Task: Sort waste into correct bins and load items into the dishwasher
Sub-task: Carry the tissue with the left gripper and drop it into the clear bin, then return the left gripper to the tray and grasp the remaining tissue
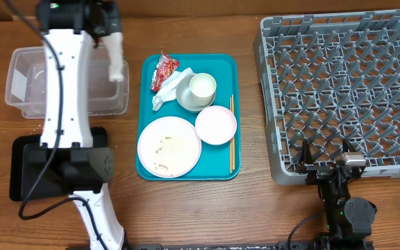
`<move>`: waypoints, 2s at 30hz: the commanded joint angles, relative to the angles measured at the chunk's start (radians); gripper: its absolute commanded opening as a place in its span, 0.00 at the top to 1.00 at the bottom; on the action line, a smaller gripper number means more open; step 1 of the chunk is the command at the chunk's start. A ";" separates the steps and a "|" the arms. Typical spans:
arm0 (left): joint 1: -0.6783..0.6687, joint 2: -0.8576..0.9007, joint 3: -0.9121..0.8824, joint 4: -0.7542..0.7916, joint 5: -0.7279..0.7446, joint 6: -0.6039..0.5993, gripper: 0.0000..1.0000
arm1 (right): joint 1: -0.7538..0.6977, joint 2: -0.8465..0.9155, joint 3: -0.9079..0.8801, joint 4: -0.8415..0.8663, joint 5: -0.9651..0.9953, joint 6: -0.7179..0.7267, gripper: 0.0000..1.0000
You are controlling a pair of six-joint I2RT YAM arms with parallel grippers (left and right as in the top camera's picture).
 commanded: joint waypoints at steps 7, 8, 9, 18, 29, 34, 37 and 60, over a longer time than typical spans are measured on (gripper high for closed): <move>0.169 0.011 0.002 -0.013 -0.091 -0.368 0.96 | -0.006 -0.008 -0.010 0.006 0.004 -0.007 0.00; 0.182 0.018 -0.003 0.000 -0.090 -0.380 0.96 | -0.006 -0.008 -0.010 0.006 0.004 -0.007 0.00; 0.196 0.027 -0.006 0.014 -0.088 -0.388 0.96 | -0.006 -0.008 -0.010 0.006 0.004 -0.007 0.00; 0.259 0.106 -0.006 0.008 0.098 -0.397 0.69 | -0.006 -0.008 -0.010 0.006 0.004 -0.007 0.00; 0.249 0.092 -0.005 0.030 0.581 -0.063 0.30 | -0.006 -0.008 -0.010 0.006 0.005 -0.007 0.00; 0.183 0.089 -0.005 0.038 0.751 0.062 0.53 | -0.006 -0.008 -0.010 0.006 0.004 -0.007 0.00; 0.111 0.089 -0.005 0.031 0.673 0.087 0.45 | -0.006 -0.008 -0.010 0.006 0.004 -0.007 0.00; -0.150 0.354 -0.006 -0.214 0.238 0.193 0.36 | -0.006 -0.008 -0.010 0.006 0.004 -0.007 0.00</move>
